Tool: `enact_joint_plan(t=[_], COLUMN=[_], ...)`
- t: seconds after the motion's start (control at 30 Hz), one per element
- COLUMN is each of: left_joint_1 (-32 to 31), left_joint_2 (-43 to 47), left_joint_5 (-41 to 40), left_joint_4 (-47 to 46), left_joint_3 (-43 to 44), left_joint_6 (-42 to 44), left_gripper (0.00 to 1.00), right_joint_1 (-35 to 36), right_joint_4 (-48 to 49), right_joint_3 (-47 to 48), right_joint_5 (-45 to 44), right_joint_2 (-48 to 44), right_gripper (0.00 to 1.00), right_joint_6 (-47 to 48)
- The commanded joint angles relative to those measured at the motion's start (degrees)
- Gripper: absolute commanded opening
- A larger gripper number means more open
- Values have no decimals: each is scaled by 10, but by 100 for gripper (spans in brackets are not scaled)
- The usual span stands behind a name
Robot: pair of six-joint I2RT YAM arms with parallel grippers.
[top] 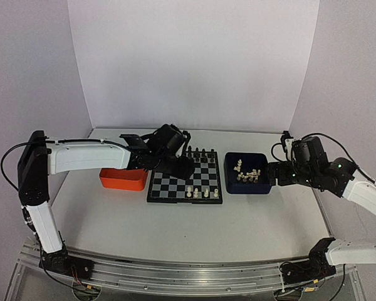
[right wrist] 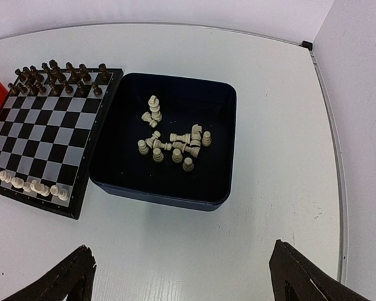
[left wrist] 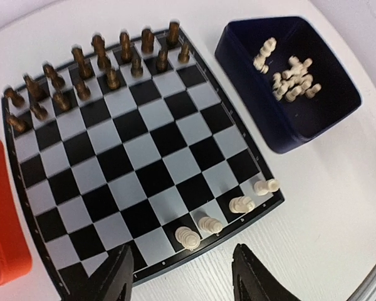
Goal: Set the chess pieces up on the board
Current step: Place the chess piece on the chessboard, then pick up the chess piece from the storage box.
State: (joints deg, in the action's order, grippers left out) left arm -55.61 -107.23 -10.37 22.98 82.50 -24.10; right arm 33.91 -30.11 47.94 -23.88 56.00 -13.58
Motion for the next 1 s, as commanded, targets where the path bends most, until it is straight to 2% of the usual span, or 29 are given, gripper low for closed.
enact_joint_plan(t=[0.0, 0.17, 0.43, 0.63, 0.77, 0.97], left_joint_1=[-3, -3, 16, 112, 163, 220], left_joint_2=[117, 162, 155, 150, 143, 111], left_joint_5=[-42, -35, -93, -31, -10, 15], left_joint_4=[-19, -53, -61, -99, -125, -115], left_joint_3=[8, -9, -4, -15, -5, 33], left_joint_6=[10, 32, 48, 48, 56, 60], left_gripper=[76, 99, 100, 100, 100, 100], right_joint_1=[1, 1, 1, 0, -15, -72], right_joint_4=[-2, -2, -2, -7, -18, -29], right_joint_3=[20, 48, 121, 211, 280, 344], right_joint_5=[3, 4, -23, -17, 18, 137], right_joint_2=[15, 55, 176, 299, 372, 457], right_gripper=[94, 95, 95, 93, 92, 82], right_joint_6=[-7, -21, -63, -106, -144, -177])
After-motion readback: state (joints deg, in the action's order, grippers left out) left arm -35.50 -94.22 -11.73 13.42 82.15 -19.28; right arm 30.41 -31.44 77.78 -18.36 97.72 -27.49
